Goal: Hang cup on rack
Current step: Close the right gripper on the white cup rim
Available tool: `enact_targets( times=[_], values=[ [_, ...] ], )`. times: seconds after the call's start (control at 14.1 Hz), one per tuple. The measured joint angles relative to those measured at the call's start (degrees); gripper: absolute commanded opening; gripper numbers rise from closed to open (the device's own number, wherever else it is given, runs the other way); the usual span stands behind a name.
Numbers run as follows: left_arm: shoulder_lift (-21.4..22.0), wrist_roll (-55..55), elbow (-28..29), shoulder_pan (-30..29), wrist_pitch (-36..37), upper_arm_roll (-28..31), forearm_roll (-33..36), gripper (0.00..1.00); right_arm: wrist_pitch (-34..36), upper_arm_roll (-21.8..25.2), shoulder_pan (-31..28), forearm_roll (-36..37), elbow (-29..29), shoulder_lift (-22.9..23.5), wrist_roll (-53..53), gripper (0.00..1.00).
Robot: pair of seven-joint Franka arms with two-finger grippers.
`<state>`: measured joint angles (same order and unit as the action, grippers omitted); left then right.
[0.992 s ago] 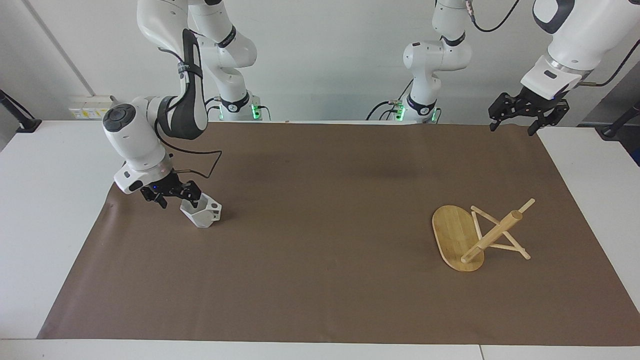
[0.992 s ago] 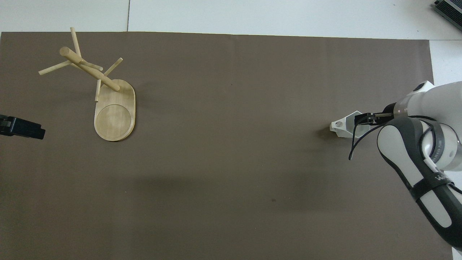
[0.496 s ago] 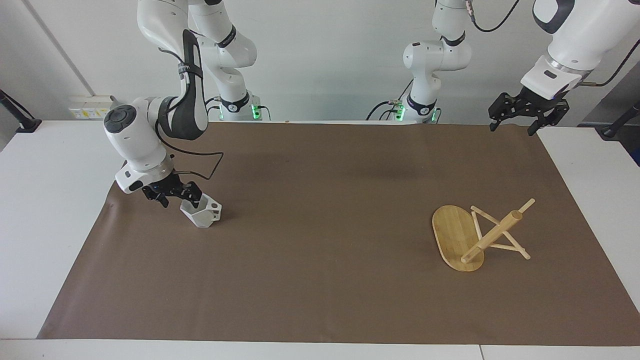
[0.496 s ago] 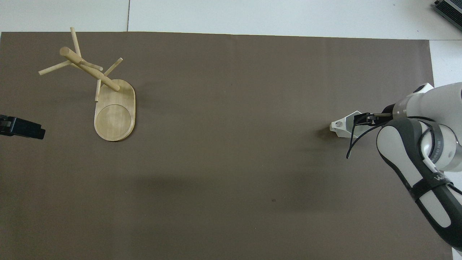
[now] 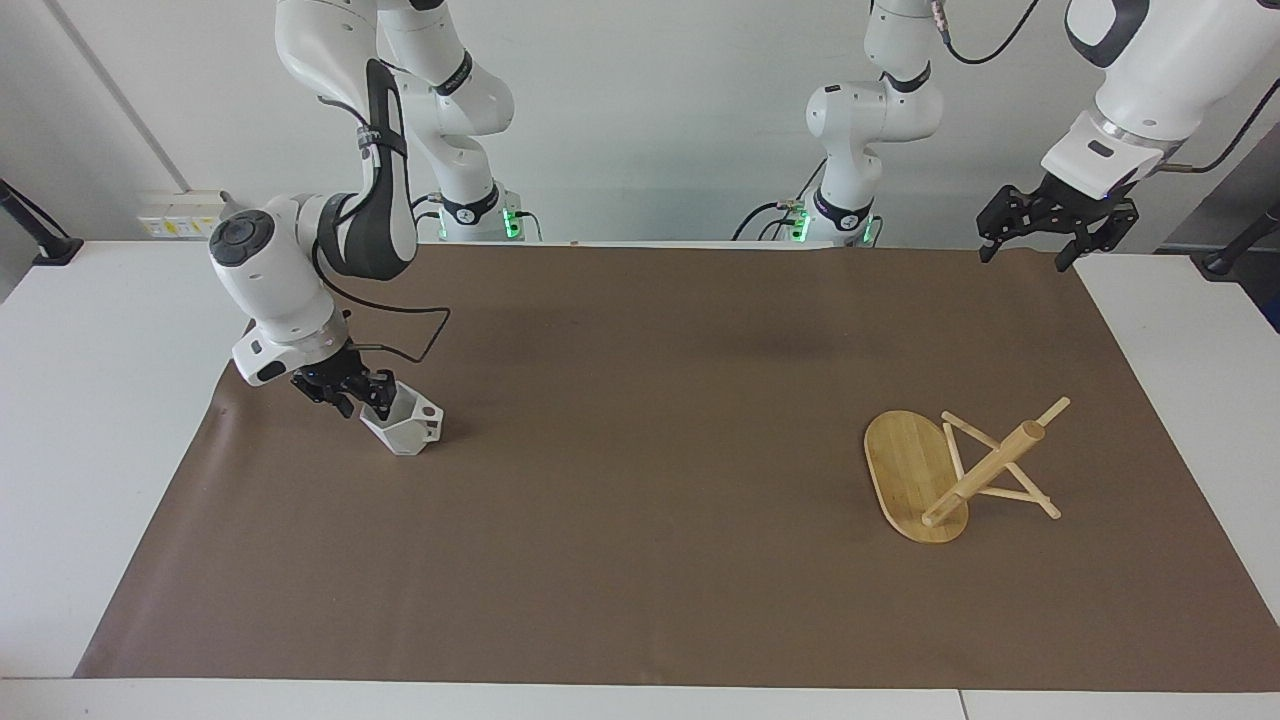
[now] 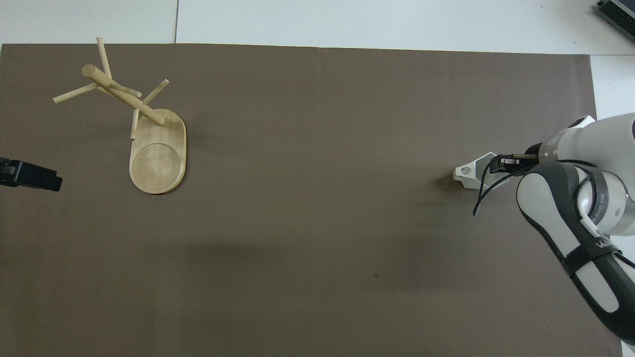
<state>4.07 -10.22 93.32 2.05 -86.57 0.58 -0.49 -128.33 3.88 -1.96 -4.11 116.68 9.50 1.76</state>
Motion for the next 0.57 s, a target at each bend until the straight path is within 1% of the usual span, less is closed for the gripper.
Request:
enact_targets(
  times=[0.21,0.28,0.43,0.5,0.57],
  values=[
    [0.0,0.0,0.0,0.0,0.0,0.0,0.0,1.0,0.0,-0.1,0.1,0.0,0.0,0.0,0.0,0.21],
    [0.0,0.0,0.0,0.0,0.0,0.0,0.0,1.0,0.0,-0.2,0.1,0.0,0.0,0.0,0.0,0.18],
    [0.0,0.0,0.0,0.0,0.4,0.0,0.0,1.0,0.0,-0.3,0.1,0.0,0.0,0.0,0.0,0.04],
    [0.0,0.0,0.1,-0.1,0.5,0.1,0.0,1.0,0.0,-0.3,0.1,0.0,0.0,0.0,0.0,0.0],
    [0.0,0.1,0.1,-0.1,0.6,0.2,0.0,1.0,0.0,-0.3,0.1,0.0,0.0,0.0,0.0,0.0]
  ],
)
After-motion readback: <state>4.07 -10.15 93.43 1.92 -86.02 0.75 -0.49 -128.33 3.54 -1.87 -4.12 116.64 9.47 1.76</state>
